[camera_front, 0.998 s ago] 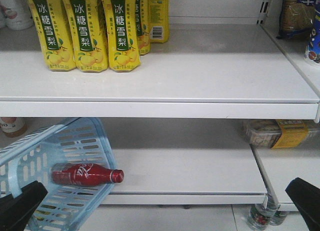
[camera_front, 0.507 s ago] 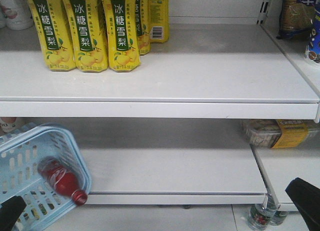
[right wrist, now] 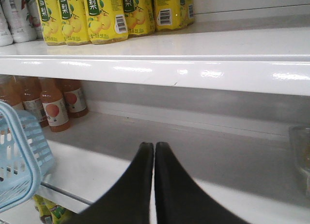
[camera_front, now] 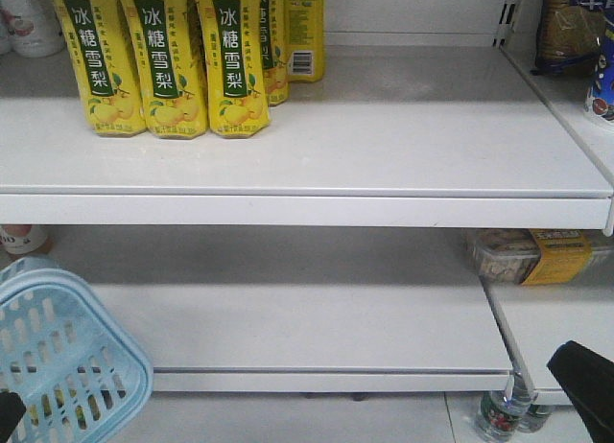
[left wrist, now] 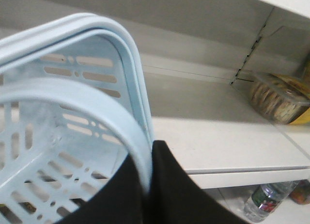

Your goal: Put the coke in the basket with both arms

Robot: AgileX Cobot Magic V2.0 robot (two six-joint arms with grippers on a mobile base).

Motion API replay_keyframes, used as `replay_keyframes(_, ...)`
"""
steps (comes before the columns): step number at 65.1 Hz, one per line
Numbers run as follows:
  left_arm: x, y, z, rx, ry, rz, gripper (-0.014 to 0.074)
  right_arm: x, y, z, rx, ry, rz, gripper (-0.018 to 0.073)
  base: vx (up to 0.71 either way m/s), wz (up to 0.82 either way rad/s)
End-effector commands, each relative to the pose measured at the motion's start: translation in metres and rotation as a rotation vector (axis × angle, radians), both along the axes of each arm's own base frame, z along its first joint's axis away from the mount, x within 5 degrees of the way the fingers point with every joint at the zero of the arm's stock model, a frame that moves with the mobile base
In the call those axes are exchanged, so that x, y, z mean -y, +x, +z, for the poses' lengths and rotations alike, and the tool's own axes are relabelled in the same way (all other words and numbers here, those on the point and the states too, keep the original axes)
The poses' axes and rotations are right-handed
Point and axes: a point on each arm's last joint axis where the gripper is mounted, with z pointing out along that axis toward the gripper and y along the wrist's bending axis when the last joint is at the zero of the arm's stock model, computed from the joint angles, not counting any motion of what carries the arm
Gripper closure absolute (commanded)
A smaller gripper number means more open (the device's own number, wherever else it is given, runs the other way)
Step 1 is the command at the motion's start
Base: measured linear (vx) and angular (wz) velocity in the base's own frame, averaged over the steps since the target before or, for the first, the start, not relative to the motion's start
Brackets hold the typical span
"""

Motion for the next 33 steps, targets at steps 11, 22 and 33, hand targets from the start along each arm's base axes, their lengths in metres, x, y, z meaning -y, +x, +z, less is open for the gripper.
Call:
replay_keyframes(11,-0.003,-0.003,0.020,0.213,0.036,0.021,0.0603,0.002,0.001,0.008,0.024,-0.005,-0.026,0.0564,0.00,0.00)
replay_keyframes(22,-0.008,-0.005,0.023,0.246,0.018,0.090,0.0603,0.002,0.001,0.008,0.024,-0.005,-0.026,0.0564,0.00,0.00)
replay_keyframes(33,-0.011,-0.005,0.023,0.260,0.076,0.135,0.0603,0.002,0.001,0.008,0.024,-0.005,-0.026,0.0564,0.00,0.00)
